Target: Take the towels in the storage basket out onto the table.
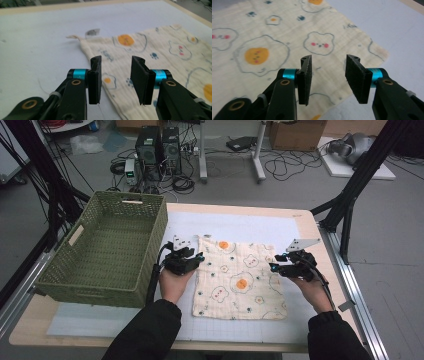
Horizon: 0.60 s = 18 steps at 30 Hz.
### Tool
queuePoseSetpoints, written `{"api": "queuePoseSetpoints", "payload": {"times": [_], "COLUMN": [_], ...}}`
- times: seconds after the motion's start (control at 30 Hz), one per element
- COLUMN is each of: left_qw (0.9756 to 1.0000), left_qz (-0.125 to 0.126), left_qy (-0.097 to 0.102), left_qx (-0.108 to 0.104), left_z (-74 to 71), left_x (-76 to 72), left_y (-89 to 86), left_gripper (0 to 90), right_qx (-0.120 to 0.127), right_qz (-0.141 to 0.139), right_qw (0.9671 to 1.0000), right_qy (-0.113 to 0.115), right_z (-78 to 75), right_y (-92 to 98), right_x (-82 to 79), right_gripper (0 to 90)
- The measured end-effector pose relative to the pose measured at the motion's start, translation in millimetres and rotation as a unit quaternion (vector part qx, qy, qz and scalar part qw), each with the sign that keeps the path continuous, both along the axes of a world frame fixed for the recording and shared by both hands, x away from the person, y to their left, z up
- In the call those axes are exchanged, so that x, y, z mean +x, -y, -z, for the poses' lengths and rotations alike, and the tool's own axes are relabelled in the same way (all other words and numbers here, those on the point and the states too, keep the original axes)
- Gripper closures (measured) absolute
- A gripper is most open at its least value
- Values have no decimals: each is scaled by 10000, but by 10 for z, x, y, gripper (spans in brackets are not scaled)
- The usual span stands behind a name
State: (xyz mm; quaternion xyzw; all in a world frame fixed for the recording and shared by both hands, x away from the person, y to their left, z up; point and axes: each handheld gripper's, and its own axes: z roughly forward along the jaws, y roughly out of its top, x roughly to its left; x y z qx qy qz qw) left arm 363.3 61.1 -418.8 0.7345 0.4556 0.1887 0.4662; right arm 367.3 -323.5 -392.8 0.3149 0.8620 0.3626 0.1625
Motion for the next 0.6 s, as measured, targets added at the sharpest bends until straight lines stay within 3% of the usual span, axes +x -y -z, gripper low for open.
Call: {"api": "queuePoseSetpoints", "payload": {"times": [0.13,0.27,0.4,0.6], "left_qw": [9993,9979,9953,9894], "left_qz": [350,615,912,1275], "left_qy": [-74,-123,-219,-439], "left_qx": [51,131,247,536], "left_z": [38,48,66,147], "left_x": [-122,-255,-409,-588], "left_y": [15,27,57,92], "left_gripper": [608,602,591,567], "right_qx": [26,103,74,44], "right_qz": [-341,-556,-787,-1089], "right_qw": [9994,9983,9965,9928], "right_qy": [52,-100,-281,-495], "right_z": [6,97,213,345], "right_y": [1,40,59,51], "right_x": [-176,-371,-553,-766], "right_gripper": [563,542,540,553]}}
